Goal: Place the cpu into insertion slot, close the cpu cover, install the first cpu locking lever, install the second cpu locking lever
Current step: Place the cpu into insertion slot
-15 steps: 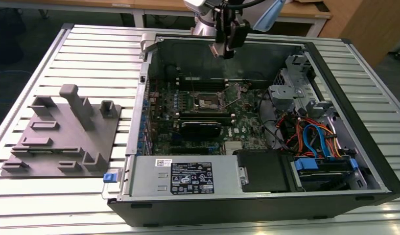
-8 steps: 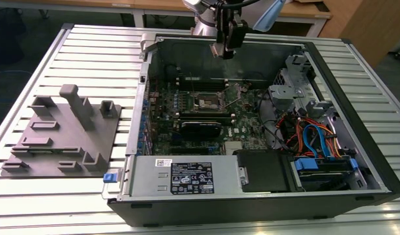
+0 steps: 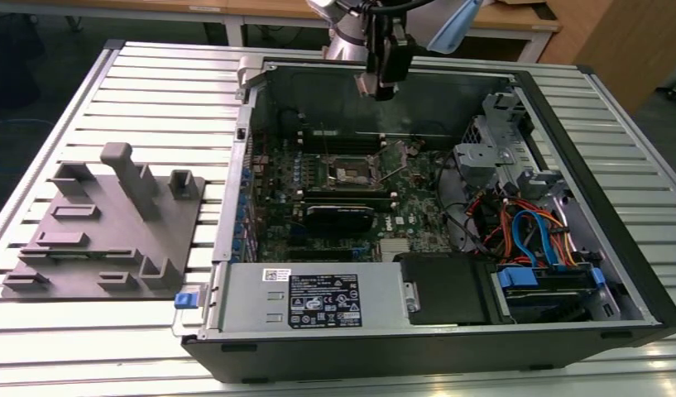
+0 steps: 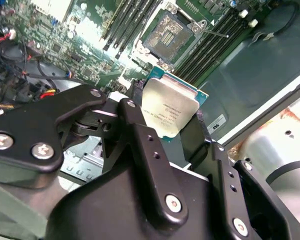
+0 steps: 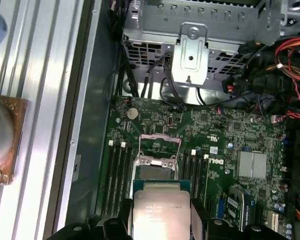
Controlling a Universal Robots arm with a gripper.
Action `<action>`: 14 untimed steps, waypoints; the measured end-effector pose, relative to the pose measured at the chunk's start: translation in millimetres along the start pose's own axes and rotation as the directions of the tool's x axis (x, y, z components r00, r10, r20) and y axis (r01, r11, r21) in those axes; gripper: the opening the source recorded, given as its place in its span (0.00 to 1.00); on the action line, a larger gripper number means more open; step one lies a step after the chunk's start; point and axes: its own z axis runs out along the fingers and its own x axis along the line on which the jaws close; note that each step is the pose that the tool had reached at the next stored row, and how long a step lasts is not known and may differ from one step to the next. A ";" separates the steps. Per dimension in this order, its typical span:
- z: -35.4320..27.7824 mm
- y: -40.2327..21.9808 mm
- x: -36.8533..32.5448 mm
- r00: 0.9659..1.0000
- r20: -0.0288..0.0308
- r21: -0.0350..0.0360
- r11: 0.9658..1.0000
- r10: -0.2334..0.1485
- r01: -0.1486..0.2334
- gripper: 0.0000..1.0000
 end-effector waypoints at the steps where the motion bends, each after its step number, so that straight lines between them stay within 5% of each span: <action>1: 0.3 -1.0 0.2 1.000 0.002 0.000 1.000 0.023 -0.023 0.54; 14: 10.7 -3.6 0.3 0.999 0.003 -0.001 0.999 0.038 -0.038 0.54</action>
